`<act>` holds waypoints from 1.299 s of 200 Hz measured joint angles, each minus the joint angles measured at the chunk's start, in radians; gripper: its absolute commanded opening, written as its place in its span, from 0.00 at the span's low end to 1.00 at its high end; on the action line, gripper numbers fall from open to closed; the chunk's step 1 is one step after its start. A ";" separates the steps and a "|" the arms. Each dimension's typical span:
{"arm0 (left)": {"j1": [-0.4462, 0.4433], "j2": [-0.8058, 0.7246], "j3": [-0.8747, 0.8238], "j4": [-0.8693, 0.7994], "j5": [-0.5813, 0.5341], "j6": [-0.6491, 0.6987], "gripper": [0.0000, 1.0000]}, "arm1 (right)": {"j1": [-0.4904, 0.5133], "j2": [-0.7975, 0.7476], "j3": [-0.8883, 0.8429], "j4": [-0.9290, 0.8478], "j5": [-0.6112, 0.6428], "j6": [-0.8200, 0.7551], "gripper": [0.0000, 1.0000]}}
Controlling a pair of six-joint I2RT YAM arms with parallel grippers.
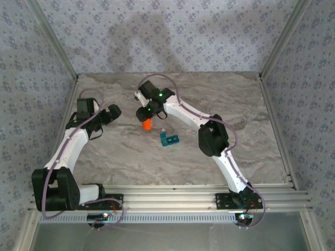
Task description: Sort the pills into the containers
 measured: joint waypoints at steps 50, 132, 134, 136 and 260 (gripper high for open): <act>-0.040 0.041 0.032 0.022 0.003 -0.003 0.99 | -0.083 -0.097 -0.005 -0.052 -0.002 0.000 0.41; -0.228 0.119 0.136 0.042 -0.061 0.107 0.99 | -0.273 -0.202 -0.039 -0.109 -0.103 0.008 0.41; -0.232 0.122 0.138 0.042 -0.061 0.112 0.99 | -0.278 -0.203 -0.039 -0.109 -0.107 0.009 0.41; -0.235 0.125 0.139 0.042 -0.061 0.118 0.99 | -0.284 -0.205 -0.039 -0.109 -0.109 0.011 0.41; -0.367 0.250 0.157 0.280 0.038 0.411 0.99 | -0.465 -0.218 0.033 -0.206 -0.297 0.050 0.38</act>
